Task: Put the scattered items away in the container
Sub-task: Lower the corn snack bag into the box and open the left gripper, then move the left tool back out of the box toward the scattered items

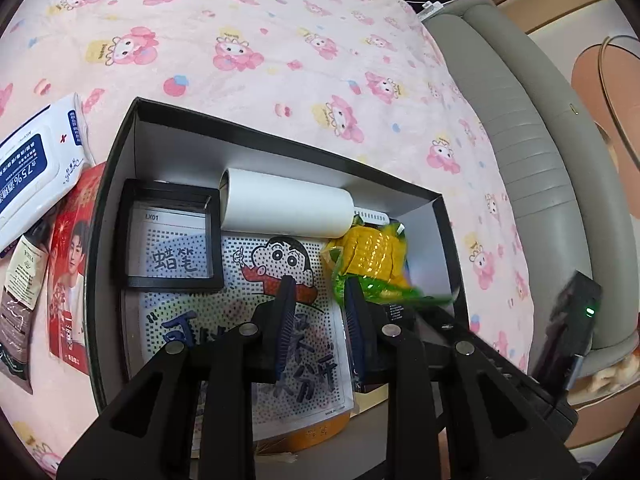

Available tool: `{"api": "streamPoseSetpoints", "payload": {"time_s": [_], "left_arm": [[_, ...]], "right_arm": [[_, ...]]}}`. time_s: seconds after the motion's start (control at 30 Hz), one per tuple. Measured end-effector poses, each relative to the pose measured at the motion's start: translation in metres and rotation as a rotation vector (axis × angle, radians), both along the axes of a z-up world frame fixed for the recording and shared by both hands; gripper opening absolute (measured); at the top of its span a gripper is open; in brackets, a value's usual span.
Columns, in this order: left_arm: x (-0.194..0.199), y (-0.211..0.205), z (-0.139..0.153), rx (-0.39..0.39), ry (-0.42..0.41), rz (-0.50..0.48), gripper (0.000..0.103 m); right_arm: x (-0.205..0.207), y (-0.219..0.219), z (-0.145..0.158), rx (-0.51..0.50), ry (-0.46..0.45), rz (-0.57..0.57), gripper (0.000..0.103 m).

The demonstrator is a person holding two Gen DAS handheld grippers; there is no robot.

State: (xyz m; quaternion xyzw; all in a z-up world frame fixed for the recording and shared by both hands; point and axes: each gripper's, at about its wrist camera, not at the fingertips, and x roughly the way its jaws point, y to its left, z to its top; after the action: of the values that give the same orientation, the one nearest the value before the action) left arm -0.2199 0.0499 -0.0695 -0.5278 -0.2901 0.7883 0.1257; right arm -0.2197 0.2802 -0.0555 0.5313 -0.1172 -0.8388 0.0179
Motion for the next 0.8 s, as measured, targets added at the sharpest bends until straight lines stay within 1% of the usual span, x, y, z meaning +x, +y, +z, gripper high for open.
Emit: {"api": "streamPoseSetpoints", "payload": {"time_s": [0.07,0.17,0.27,0.3,0.33,0.4,0.6,0.7,0.8], "left_arm": [[-0.003,0.005,-0.005,-0.001,-0.018,-0.015,0.023],[-0.007,0.014,-0.012,-0.001,-0.044,-0.036,0.023],[-0.008,0.023,-0.018,0.007,-0.059,-0.045,0.023],[-0.008,0.025,-0.019,0.007,-0.060,-0.048,0.023],[-0.007,0.026,-0.017,-0.002,-0.053,-0.050,0.023],[-0.005,0.027,-0.011,-0.022,-0.034,-0.057,0.028],[0.007,0.024,0.016,-0.101,0.049,-0.065,0.032],[0.014,0.020,0.026,-0.126,0.082,-0.066,0.033],[0.023,0.018,0.037,-0.154,0.118,-0.070,0.034]], "right_arm": [[0.002,0.002,0.006,0.001,0.039,-0.013,0.041],[-0.001,0.001,0.001,-0.043,0.008,0.000,0.041],[-0.002,0.000,0.000,-0.060,-0.005,0.012,0.041],[-0.001,0.000,0.002,-0.050,0.006,0.008,0.041],[0.000,0.001,0.004,-0.039,0.019,0.004,0.041],[0.001,-0.002,0.007,-0.026,0.030,0.010,0.041],[0.008,-0.015,0.016,0.024,0.067,0.044,0.042],[0.013,-0.021,0.024,0.054,0.098,0.054,0.044],[0.020,-0.027,0.030,0.077,0.121,0.063,0.045]]}}
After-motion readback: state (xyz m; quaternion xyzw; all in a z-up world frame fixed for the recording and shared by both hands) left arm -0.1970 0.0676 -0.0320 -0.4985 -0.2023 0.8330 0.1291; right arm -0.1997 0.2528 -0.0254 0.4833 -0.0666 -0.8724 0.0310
